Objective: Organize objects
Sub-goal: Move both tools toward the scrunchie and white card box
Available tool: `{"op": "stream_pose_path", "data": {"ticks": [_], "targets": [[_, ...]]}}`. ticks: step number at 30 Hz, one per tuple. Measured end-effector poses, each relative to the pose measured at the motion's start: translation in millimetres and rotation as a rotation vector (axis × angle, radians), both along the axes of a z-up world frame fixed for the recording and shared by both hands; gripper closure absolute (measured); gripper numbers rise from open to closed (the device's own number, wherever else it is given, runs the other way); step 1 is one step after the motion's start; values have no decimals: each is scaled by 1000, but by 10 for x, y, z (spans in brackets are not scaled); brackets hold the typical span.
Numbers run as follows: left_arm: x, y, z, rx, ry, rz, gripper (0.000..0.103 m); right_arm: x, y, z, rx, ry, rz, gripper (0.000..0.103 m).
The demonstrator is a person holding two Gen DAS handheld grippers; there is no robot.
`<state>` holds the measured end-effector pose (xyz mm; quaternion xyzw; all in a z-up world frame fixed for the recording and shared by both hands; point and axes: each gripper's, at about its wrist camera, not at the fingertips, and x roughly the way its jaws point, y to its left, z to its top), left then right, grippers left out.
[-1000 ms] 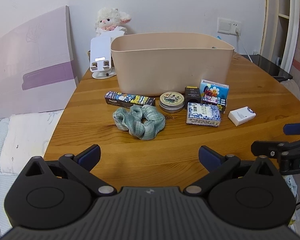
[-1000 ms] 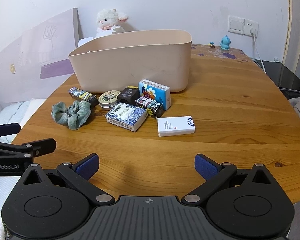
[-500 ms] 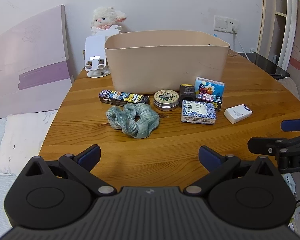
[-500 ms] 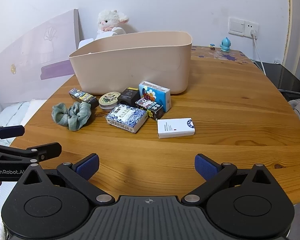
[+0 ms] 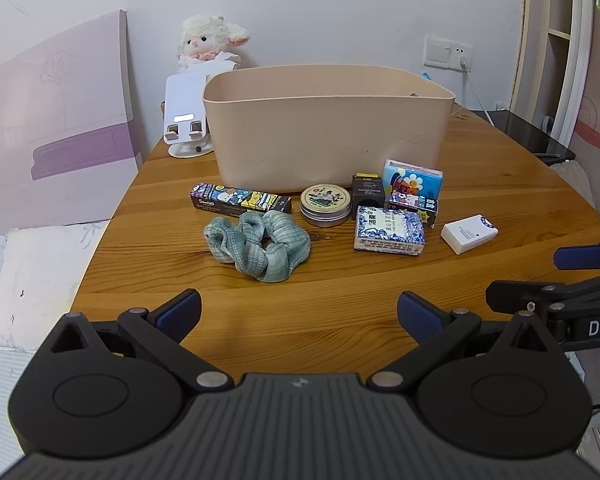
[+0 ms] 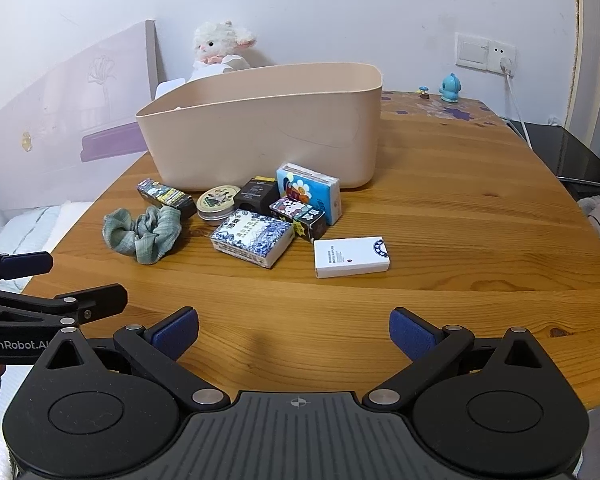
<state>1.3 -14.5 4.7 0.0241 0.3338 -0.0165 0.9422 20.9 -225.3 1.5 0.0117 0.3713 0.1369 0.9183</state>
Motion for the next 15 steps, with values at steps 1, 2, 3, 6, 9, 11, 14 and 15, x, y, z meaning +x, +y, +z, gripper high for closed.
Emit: {"op": "stream_pose_path", "data": {"ticks": [1, 2, 3, 6, 9, 11, 14, 15], "targets": [[3, 3, -3, -1, 1, 1, 0, 2, 0, 0, -1, 0, -1, 0], [8, 5, -7, -1, 4, 1, 0, 3, 4, 0, -1, 1, -1, 0], [13, 6, -12, -2, 5, 1, 0, 6, 7, 1, -1, 1, -2, 0], [24, 8, -21, -3, 7, 0, 0, 15, 22, 0, -6, 2, 0, 0], [39, 9, -31, -2, 7, 0, 0, 38, 19, 0, -8, 2, -2, 0], [57, 16, -35, -6, 6, 2, 0, 64, 10, -2, -8, 3, -5, 0], [92, 34, -37, -16, 7, 5, 0, 92, 6, -8, -10, 4, -4, 0], [98, 42, -35, -21, 7, 8, 0, 98, 10, -6, -12, 4, -1, 0]]}}
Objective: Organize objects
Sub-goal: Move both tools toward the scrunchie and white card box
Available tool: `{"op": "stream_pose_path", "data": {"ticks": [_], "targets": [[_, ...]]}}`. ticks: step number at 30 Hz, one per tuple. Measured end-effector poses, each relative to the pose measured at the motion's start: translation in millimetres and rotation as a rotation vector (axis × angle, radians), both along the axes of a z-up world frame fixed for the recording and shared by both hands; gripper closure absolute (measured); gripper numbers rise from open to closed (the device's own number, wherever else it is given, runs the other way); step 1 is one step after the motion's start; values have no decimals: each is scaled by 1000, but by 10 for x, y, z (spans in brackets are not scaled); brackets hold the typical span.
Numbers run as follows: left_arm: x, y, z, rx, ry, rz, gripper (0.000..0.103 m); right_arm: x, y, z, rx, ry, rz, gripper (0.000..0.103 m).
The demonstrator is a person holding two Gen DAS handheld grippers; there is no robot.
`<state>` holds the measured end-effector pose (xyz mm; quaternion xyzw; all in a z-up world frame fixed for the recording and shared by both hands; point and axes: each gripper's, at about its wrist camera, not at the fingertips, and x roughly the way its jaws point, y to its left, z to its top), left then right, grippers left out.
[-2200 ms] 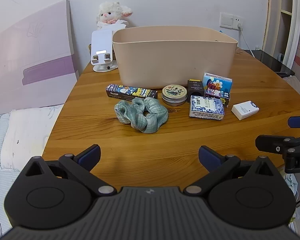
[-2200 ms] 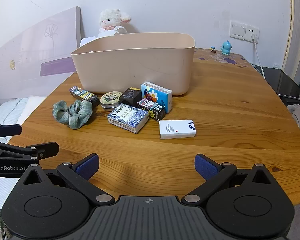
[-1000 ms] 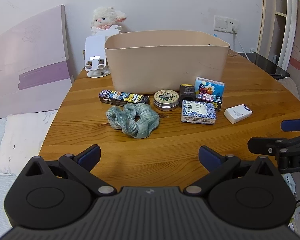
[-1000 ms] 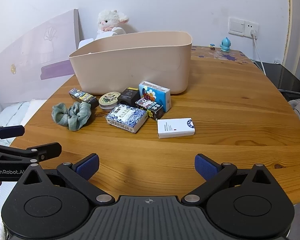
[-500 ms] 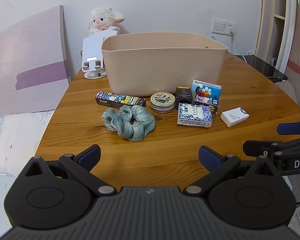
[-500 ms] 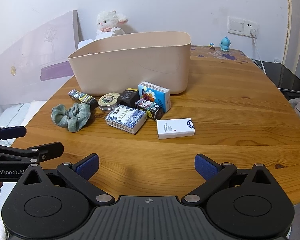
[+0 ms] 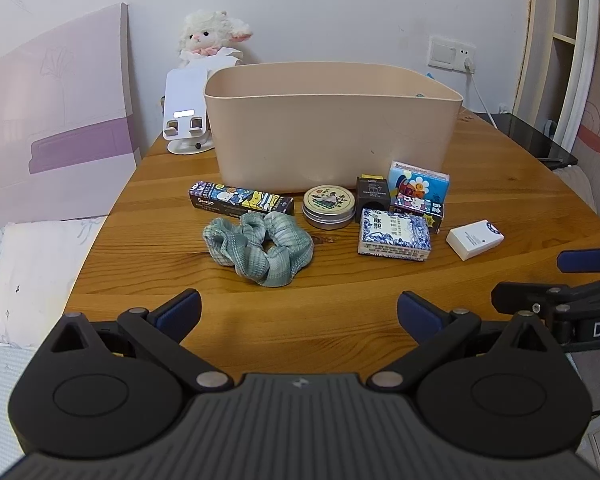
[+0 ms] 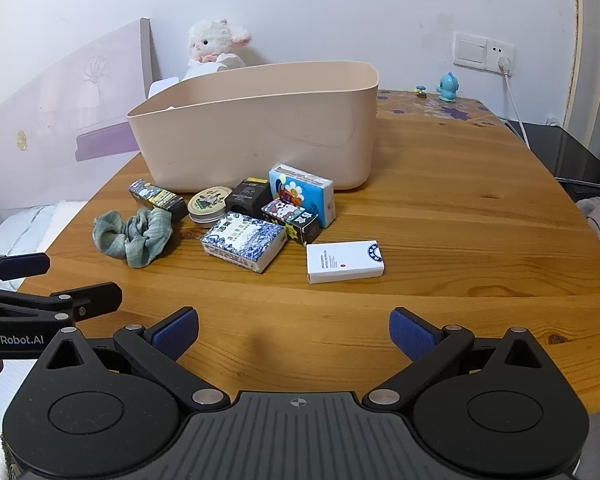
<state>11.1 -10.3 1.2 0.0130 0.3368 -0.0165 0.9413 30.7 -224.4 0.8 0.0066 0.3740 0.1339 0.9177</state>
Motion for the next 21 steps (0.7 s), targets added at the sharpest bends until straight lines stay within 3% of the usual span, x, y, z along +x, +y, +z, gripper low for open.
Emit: {"op": "stream_pose_path", "data": {"ticks": [21], "targets": [[310, 170, -145, -10, 27, 46, 0, 319, -71, -172, -42, 20, -20, 0]]}}
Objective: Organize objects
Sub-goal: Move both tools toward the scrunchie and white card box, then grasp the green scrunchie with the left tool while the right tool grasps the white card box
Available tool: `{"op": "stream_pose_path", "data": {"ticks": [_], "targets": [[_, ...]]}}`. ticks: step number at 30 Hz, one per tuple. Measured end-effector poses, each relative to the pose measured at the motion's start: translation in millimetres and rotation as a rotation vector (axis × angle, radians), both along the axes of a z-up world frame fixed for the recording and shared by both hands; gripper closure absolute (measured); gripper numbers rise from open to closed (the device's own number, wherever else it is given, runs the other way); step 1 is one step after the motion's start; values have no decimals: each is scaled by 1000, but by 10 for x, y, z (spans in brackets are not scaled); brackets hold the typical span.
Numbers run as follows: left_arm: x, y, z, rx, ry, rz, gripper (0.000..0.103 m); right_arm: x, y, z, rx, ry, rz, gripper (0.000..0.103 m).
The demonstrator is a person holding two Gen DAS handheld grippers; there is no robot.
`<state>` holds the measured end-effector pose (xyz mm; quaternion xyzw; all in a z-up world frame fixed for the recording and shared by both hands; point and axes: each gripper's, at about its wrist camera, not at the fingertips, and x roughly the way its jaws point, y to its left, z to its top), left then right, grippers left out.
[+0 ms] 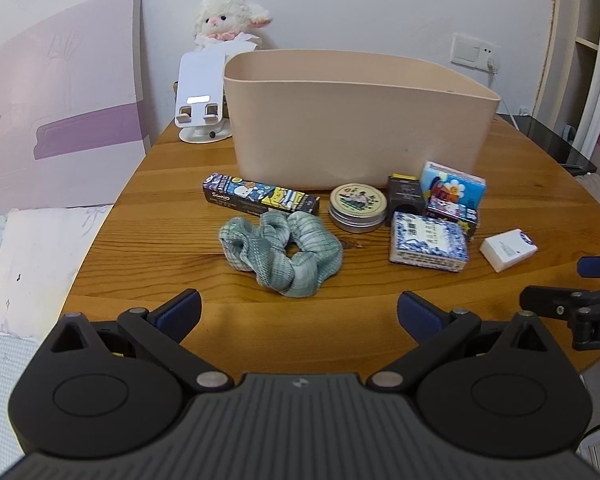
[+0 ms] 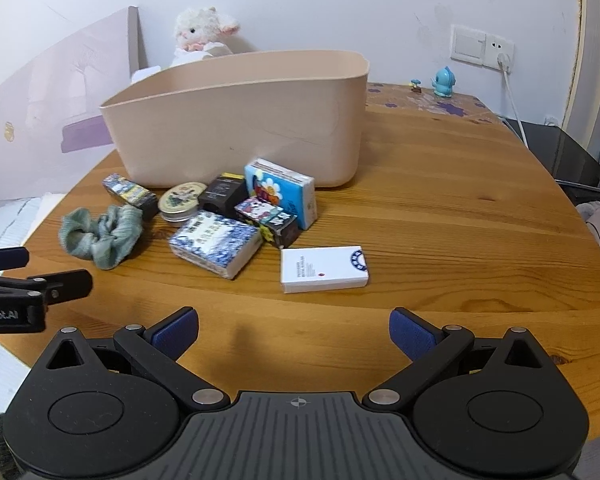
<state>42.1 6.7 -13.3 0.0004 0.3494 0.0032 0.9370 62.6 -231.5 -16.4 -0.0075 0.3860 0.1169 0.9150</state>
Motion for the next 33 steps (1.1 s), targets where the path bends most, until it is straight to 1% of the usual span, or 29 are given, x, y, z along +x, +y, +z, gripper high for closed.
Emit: {"op": "stream_pose_path", "data": {"ticks": [5, 10, 13, 16, 19, 21, 24, 27, 28, 29, 30, 31, 32, 33], "targets": [[160, 93, -97, -8, 17, 22, 0, 144, -48, -103, -12, 16, -16, 0], [317, 160, -200, -38, 32, 34, 0, 253, -41, -195, -29, 23, 11, 0], [419, 162, -264, -34, 48, 28, 0, 342, -36, -253, -43, 37, 5, 0], [498, 166, -302, -24, 49, 34, 0, 405, -26, -265, -58, 25, -8, 0], [554, 200, -325, -49, 52, 54, 0, 461, 12, -284, -83, 11, -10, 0], [579, 199, -340, -37, 46, 54, 0, 489, 17, -289, -80, 1, -9, 0], [620, 178, -371, 8, 38, 57, 0, 527, 15, -300, -78, -16, -15, 0], [636, 186, -373, 6, 26, 56, 1, 558, 11, -310, -73, -31, -15, 1], [626, 187, -370, 8, 11, 52, 10, 555, 10, -309, -69, -38, -13, 3], [605, 183, -361, 8, -10, 44, 22, 546, 4, -301, -61, -47, -12, 10], [600, 186, -350, 7, -20, 40, 27, 535, 2, -292, -57, -55, -15, 19], [589, 184, -341, 4, -27, 36, 37, 525, 0, -279, -57, -63, -18, 25], [578, 179, -333, 2, -33, 32, 50, 518, -6, -265, -56, -69, -21, 37], [563, 171, -327, -3, -39, 26, 56, 516, -9, -253, -56, -71, -26, 47]]}}
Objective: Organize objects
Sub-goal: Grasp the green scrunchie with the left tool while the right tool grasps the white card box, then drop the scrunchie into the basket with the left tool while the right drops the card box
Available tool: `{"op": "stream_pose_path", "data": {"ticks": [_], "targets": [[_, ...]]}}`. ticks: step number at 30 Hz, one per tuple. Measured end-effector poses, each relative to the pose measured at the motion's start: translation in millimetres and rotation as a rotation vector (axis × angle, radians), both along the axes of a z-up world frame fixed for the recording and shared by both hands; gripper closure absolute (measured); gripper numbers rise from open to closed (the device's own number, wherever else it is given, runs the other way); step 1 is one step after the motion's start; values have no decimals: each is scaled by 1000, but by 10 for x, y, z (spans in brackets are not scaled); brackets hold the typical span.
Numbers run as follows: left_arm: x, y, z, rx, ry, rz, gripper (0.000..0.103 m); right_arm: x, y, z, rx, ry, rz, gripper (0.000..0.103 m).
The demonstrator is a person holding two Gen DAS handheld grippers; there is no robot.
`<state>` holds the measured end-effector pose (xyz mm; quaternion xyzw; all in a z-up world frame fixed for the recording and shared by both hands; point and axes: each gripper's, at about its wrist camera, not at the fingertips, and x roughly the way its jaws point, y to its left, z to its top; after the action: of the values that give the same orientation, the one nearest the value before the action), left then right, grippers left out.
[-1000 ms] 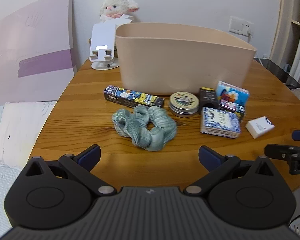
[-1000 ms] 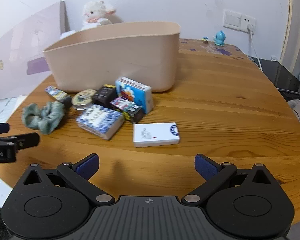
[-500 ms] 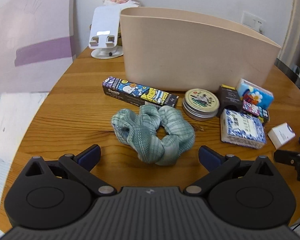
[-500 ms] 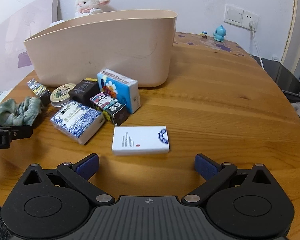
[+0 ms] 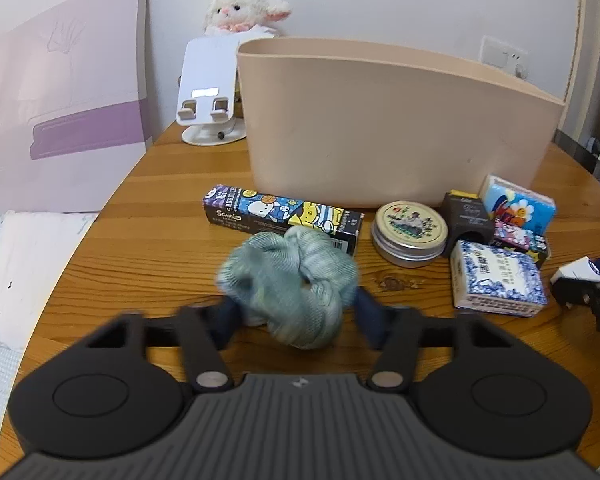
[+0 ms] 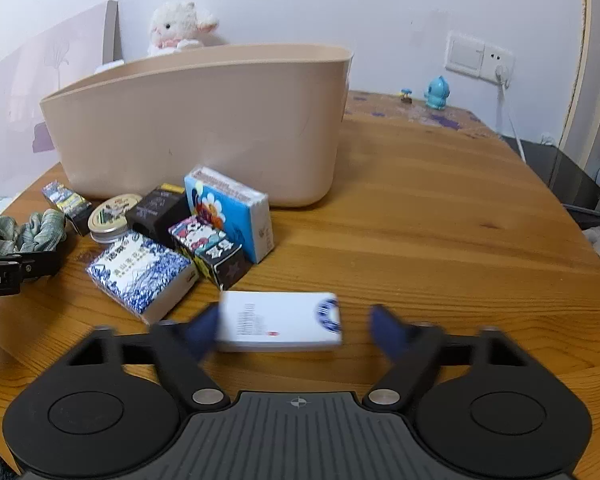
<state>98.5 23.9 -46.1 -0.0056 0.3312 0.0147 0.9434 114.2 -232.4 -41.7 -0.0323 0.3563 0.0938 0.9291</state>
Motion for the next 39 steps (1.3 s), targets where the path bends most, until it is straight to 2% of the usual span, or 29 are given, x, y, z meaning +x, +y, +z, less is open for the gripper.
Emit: {"op": "stream_pose_path", "data": {"ticks": [2, 6, 13, 23, 30, 35, 39], "targets": [[-20, -23, 7, -8, -4, -7, 75, 2, -6, 10, -2, 4, -2, 47], [-76, -72, 26, -9, 4, -29, 90, -41, -37, 22, 5, 9, -6, 47], [-190, -56, 205, -6, -33, -35, 91, -79, -195, 240, 47, -23, -18, 47], [-185, -102, 751, -1, -165, -26, 91, 29, -288, 856, 80, -176, 22, 47], [68, -166, 1093, 30, -244, -24, 91, 253, -208, 1228, 54, -284, 41, 47], [360, -244, 1203, 68, -266, -42, 91, 557, -180, 1389, 82, -301, 39, 47], [630, -290, 1204, 88, -273, -45, 91, 776, -79, 1400, 86, -290, 52, 47]]}}
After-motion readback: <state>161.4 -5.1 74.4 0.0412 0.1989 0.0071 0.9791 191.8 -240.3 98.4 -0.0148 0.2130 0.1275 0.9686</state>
